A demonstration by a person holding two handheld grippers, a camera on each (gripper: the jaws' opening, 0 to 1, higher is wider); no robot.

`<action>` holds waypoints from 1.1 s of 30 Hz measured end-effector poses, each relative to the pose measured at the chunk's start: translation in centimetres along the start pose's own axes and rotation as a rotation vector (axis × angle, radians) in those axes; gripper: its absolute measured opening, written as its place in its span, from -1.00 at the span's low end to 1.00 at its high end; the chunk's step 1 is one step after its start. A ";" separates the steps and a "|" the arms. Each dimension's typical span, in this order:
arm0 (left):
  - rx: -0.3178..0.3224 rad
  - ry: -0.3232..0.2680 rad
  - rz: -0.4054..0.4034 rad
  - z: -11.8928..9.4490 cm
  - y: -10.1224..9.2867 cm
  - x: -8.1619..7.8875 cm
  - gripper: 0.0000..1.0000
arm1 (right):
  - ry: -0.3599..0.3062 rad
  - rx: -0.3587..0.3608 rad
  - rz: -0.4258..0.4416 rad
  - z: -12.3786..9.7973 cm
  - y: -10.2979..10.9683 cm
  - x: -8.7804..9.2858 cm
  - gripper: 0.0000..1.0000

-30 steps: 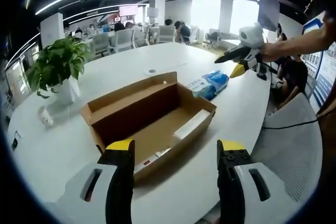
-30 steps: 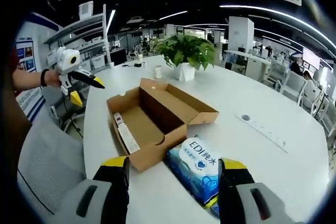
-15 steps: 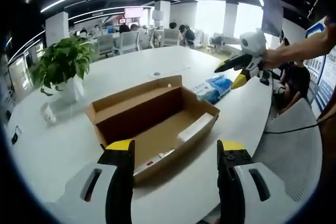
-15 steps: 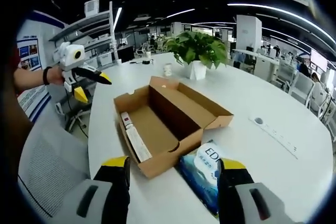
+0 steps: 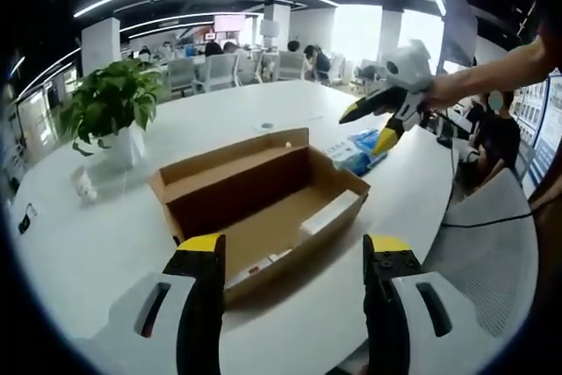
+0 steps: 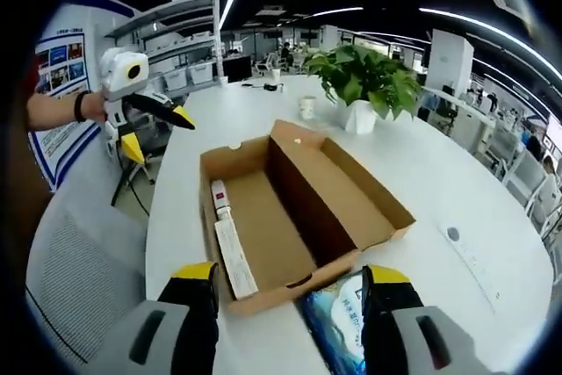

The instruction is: Operate the shoe box by opening the lid, removing the specified soft item, and placing it in the target area until the item is outside and the box remains undamaged.

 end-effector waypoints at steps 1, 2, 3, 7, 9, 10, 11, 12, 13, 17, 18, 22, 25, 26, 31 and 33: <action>-0.001 0.001 0.000 -0.1 0.0 0.1 0.28 | 0.019 -0.004 -0.020 0.5 -0.1 -0.2 0.28; -0.003 0.001 -0.001 -0.1 0.0 0.1 0.28 | 0.030 -0.011 -0.031 0.8 -0.2 -0.4 0.28; -0.003 0.000 -0.003 -0.2 0.0 0.1 0.28 | 0.040 -0.021 -0.042 1.1 -0.1 -0.6 0.28; -0.006 -0.002 -0.004 -0.6 0.0 0.2 0.28 | 0.098 -0.034 -0.114 2.3 -0.1 -1.1 0.26; -0.010 -0.002 -0.010 -0.7 0.2 0.3 0.28 | 0.150 -0.039 -0.176 3.1 0.0 -1.1 0.26; -0.011 -0.002 -0.011 -0.8 0.2 0.4 0.28 | 0.158 -0.040 -0.187 3.3 0.0 -1.1 0.25; -0.012 -0.002 -0.012 -0.8 0.2 0.4 0.28 | 0.180 -0.045 -0.210 3.7 0.1 -1.0 0.24; -0.013 -0.001 -0.013 -0.8 0.3 0.4 0.28 | 0.203 -0.053 -0.232 4.1 0.2 -1.0 0.24; -0.013 -0.001 -0.014 -0.8 0.3 0.4 0.28 | 0.216 -0.057 -0.249 4.4 0.2 -0.9 0.24; -0.016 -0.003 -0.018 -0.9 0.7 0.5 0.28 | 0.244 -0.082 -0.283 5.7 0.6 -0.8 0.24; -0.016 -0.004 -0.021 -0.9 0.8 0.5 0.28 | 0.248 -0.088 -0.285 5.9 0.7 -0.9 0.24; -0.013 -0.003 -0.027 -0.7 0.9 0.6 0.28 | 0.276 -0.120 -0.284 6.9 0.9 -0.8 0.25; -0.013 -0.001 -0.031 -0.6 1.1 0.7 0.28 | 0.290 -0.145 -0.266 7.7 0.9 -0.8 0.28; -0.012 -0.001 -0.032 -0.5 1.1 0.7 0.28 | 0.295 -0.161 -0.259 8.1 1.0 -0.7 0.29; -0.013 -0.001 -0.039 -0.6 1.1 0.8 0.29 | 0.338 -0.211 -0.273 9.3 1.7 -0.6 0.30; -0.012 -0.002 -0.043 -0.5 1.2 0.9 0.31 | 0.347 -0.216 -0.276 9.9 2.0 -0.4 0.24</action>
Point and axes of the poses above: the point that each gripper's makers call its tool centre point, and the gripper's own axes: z roughly forward along the fingers, y roughly to its left, x roughly out of its underside, the point moved 8 cm from there along -z, roughly backward along the fingers, and after that the axes turned 2 degrees about z, right-handed, at the moved point
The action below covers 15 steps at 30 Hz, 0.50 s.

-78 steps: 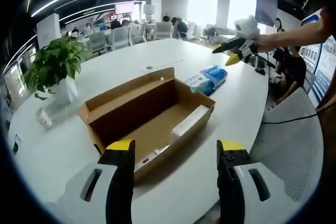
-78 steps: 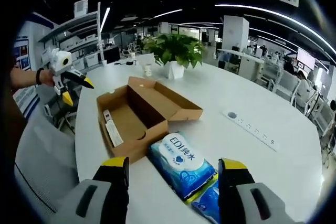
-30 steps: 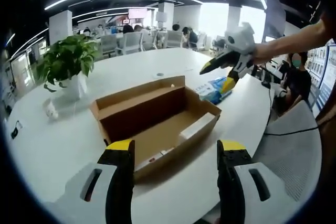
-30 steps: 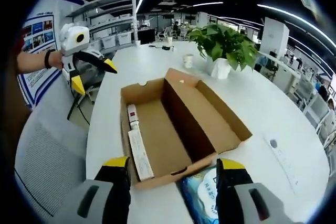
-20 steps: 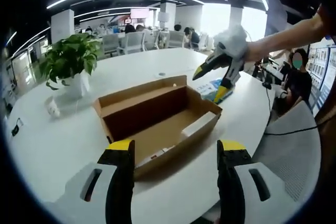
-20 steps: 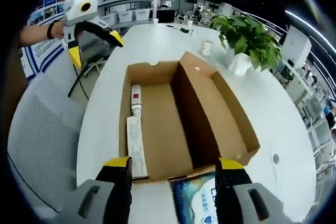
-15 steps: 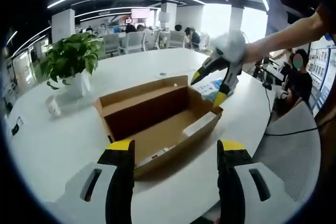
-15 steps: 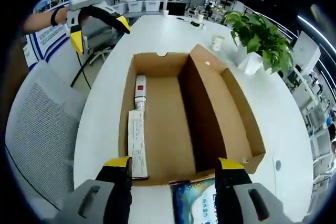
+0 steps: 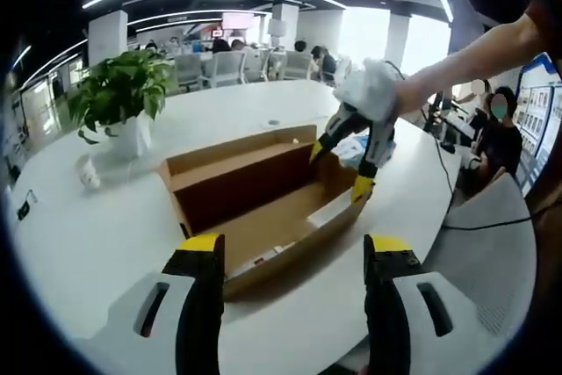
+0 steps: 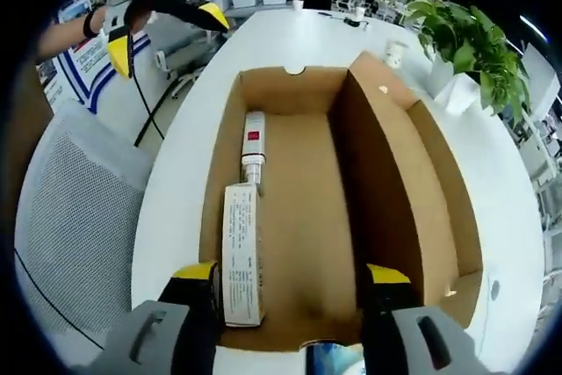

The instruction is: Operate the shoe box by opening the lid, removing the specified soft item, and placing it in the target area until the item is outside and the box remains undamaged.

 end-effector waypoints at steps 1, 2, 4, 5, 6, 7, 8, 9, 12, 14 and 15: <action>0.001 0.003 -0.002 0.0 0.0 0.1 0.31 | 0.003 -0.003 0.003 0.3 0.0 0.0 0.20; 0.003 0.006 -0.002 0.0 0.1 0.2 0.31 | 0.010 -0.013 0.000 0.6 0.2 0.0 0.20; 0.001 0.009 0.003 0.0 0.2 0.2 0.31 | -0.015 -0.013 0.035 0.6 -0.1 -0.3 0.28; 0.001 0.009 0.001 0.0 0.2 0.3 0.31 | -0.012 -0.009 0.020 0.6 -0.2 -0.3 0.32; -0.001 0.007 -0.002 -0.1 0.4 0.3 0.31 | -0.010 -0.008 0.018 0.5 -0.3 -0.3 0.33; -0.004 0.005 -0.004 -0.1 0.4 0.3 0.31 | -0.009 -0.007 0.020 0.5 -0.4 -0.3 0.34; -0.005 0.004 -0.006 -0.2 0.5 0.3 0.31 | -0.009 -0.002 0.015 0.4 -0.5 -0.3 0.34; -0.006 0.004 -0.009 -0.2 0.6 0.4 0.31 | -0.008 0.007 0.013 0.3 -0.6 -0.2 0.34; -0.009 0.006 -0.011 -0.3 0.9 0.7 0.30 | -0.006 0.024 0.003 0.1 -0.9 -0.1 0.30; -0.011 0.008 -0.011 -0.5 0.9 0.8 0.30 | -0.003 0.029 0.001 0.0 -0.9 -0.1 0.25; -0.011 0.008 -0.012 -0.5 0.9 0.9 0.30 | 0.001 0.026 -0.005 -0.1 -0.9 0.0 0.23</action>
Point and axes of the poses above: the point that each gripper's makers call its tool centre point, and the gripper's own axes: z roughly forward along the fingers, y roughly to its left, x roughly out of its underside, the point moved 8 cm from there along -z, roughly backward along the fingers, and after that the axes turned 2 degrees about z, right-handed, at the moved point
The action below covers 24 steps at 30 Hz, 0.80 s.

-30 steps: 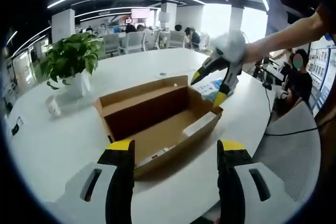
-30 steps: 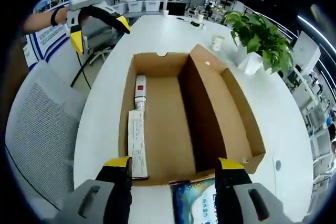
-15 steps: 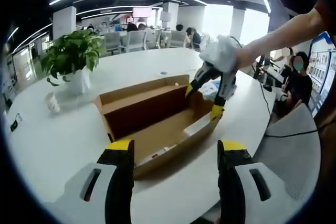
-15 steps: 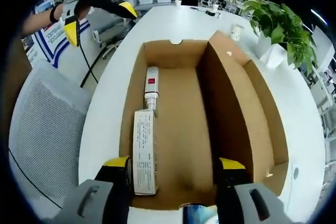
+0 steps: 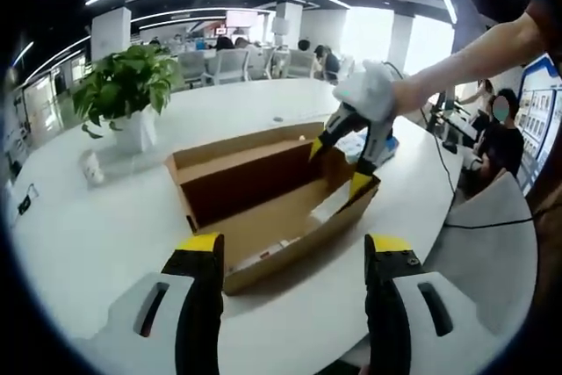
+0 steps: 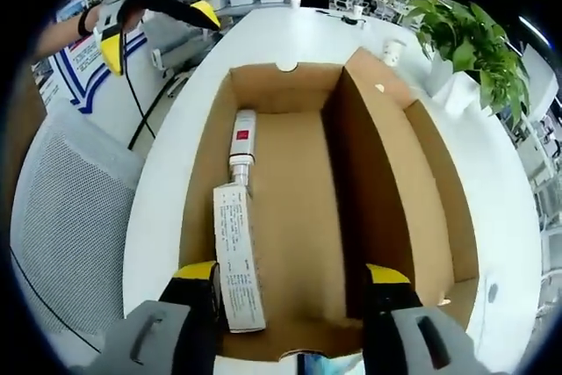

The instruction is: Operate the shoe box by opening the lid, removing the specified soft item, and placing it in the target area until the item is outside and the box remains undamaged.

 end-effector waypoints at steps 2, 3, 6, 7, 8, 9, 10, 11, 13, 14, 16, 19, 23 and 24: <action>-0.002 0.001 -0.001 -0.1 0.0 0.1 0.30 | 0.003 -0.009 -0.018 0.0 0.2 0.0 0.22; -0.003 0.000 -0.003 -0.1 0.0 0.1 0.30 | 0.000 -0.017 -0.023 0.0 0.4 -0.1 0.22; -0.003 -0.001 -0.004 -0.3 -0.2 0.0 0.30 | 0.000 -0.034 -0.058 0.2 1.1 -0.6 0.22; -0.004 -0.001 -0.005 -0.3 -0.2 0.0 0.31 | 0.005 -0.037 -0.066 0.4 1.2 -0.7 0.21; -0.006 -0.002 -0.004 -0.3 -0.2 0.0 0.31 | 0.011 -0.040 -0.082 0.6 1.4 -0.9 0.20; -0.006 -0.002 -0.005 -0.3 -0.2 -0.1 0.31 | 0.015 -0.042 -0.092 0.8 1.6 -1.0 0.18; -0.003 -0.003 -0.006 -0.3 -0.3 -0.1 0.31 | 0.025 -0.041 -0.114 1.1 1.8 -1.2 0.14; -0.003 -0.003 -0.004 -0.3 -0.3 -0.1 0.32 | 0.033 -0.044 -0.131 1.4 1.9 -1.3 0.10; -0.001 -0.003 -0.004 -0.3 -0.3 -0.2 0.32 | 0.056 -0.045 -0.166 2.1 2.3 -1.6 -0.01; 0.000 -0.004 -0.004 -0.3 -0.4 -0.3 0.32 | 0.068 -0.048 -0.176 2.3 2.4 -1.7 -0.07; 0.001 -0.004 -0.004 -0.3 -0.4 -0.3 0.31 | 0.095 -0.050 -0.200 3.1 2.7 -1.8 -0.19; 0.001 -0.004 -0.005 -0.4 -0.5 -0.2 0.31 | 0.119 -0.055 -0.229 3.8 2.9 -2.1 -0.33; -0.006 -0.004 -0.012 -0.7 -0.2 0.1 0.31 | 0.162 -0.074 -0.258 4.5 3.2 -1.9 -0.53; -0.008 -0.003 -0.014 -0.8 -0.1 0.1 0.31 | 0.184 -0.077 -0.262 4.8 3.3 -1.7 -0.60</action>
Point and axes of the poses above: the point that each gripper's makers call its tool centre point, and the gripper's own axes: z roughly forward along the fingers, y roughly to its left, x roughly out of its underside, the point moved 8 cm from there along -z, roughly backward along the fingers, and after that the axes turned 2 degrees about z, right-handed, at the moved point
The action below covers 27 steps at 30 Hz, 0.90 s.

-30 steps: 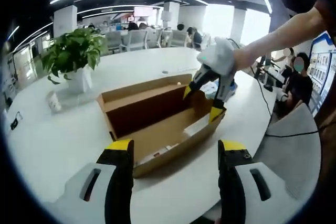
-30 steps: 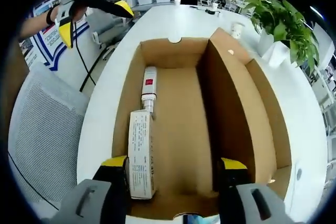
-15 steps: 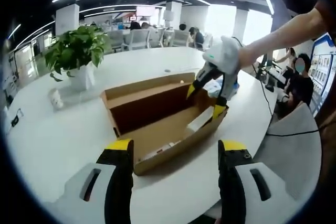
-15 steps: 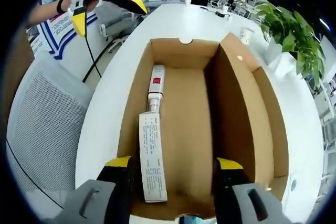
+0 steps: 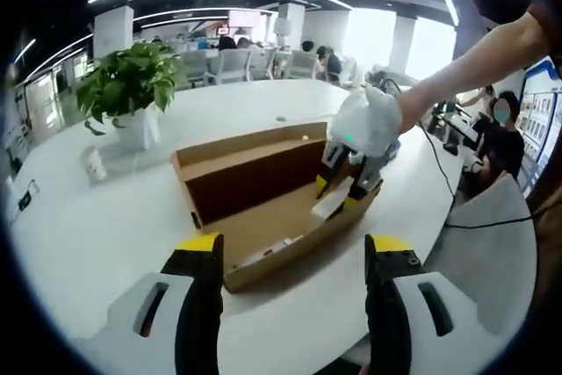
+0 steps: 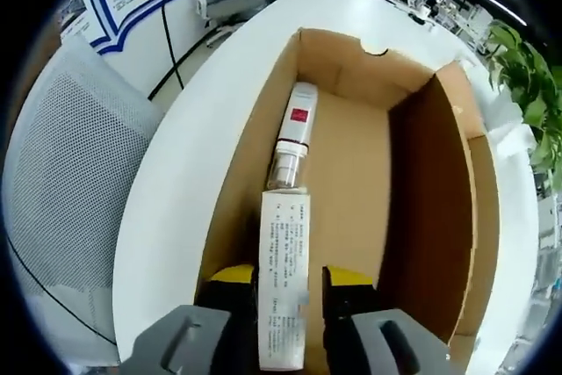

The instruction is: Operate the shoe box by opening the lid, removing the specified soft item, and placing it in the target area until the item is outside and the box remains undamaged.

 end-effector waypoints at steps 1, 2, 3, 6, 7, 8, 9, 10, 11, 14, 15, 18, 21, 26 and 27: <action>-0.003 0.000 -0.004 -0.1 0.1 0.1 0.31 | 0.017 -0.003 -0.003 0.2 0.1 0.1 -0.65; -0.004 0.000 -0.006 -0.2 0.2 0.2 0.31 | 0.016 -0.005 -0.004 0.4 0.3 0.0 -0.65; -0.006 0.000 -0.008 -0.2 0.2 0.2 0.31 | 0.023 -0.003 -0.004 0.4 0.3 0.0 -0.65; -0.009 0.003 -0.015 -0.3 0.3 0.5 0.31 | 0.014 -0.013 0.035 0.2 0.1 0.1 -0.66; -0.009 0.004 -0.015 -0.3 0.4 0.6 0.31 | 0.008 -0.016 0.060 0.0 0.0 0.2 -0.66; -0.010 0.004 -0.017 -0.3 0.4 0.6 0.31 | 0.002 -0.016 0.073 0.0 0.0 0.2 -0.66; -0.010 0.003 -0.017 -0.4 0.4 0.6 0.31 | -0.005 -0.018 0.086 0.0 -0.1 0.3 -0.66; -0.011 0.001 -0.019 -0.4 0.4 0.5 0.30 | -0.008 -0.017 0.090 -0.1 -0.1 0.3 -0.67; -0.011 0.000 -0.019 -0.4 0.4 0.5 0.30 | -0.011 -0.017 0.091 -0.3 0.1 0.3 -0.67; -0.013 -0.001 -0.017 -0.4 0.5 0.4 0.30 | -0.013 -0.007 0.088 -0.6 0.0 0.4 -0.67; -0.012 -0.001 -0.016 -0.4 0.5 0.4 0.30 | -0.013 -0.001 0.090 -0.7 -0.1 0.4 -0.67; -0.013 -0.005 -0.013 -0.5 0.5 0.3 0.30 | -0.035 0.008 0.120 -1.5 -0.3 0.3 -0.67; -0.013 -0.007 -0.010 -0.5 0.5 0.1 0.30 | -0.045 0.022 0.126 -2.5 -0.6 0.2 -0.67; -0.011 -0.008 -0.005 -0.5 0.5 0.0 0.30 | -0.068 0.045 0.125 -4.4 -1.1 0.0 -0.66; -0.011 -0.008 -0.004 -0.6 0.5 0.0 0.30 | -0.074 0.052 0.126 -5.0 -1.2 0.0 -0.66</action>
Point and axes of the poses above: the point that each gripper's makers call its tool centre point, and the gripper's own axes: z roughly forward along the fingers, y roughly to its left, x roughly out of its underside, the point moved 8 cm from there along -z, roughly backward along the fingers, and after that the axes turned 2 degrees about z, right-handed, at the moved point
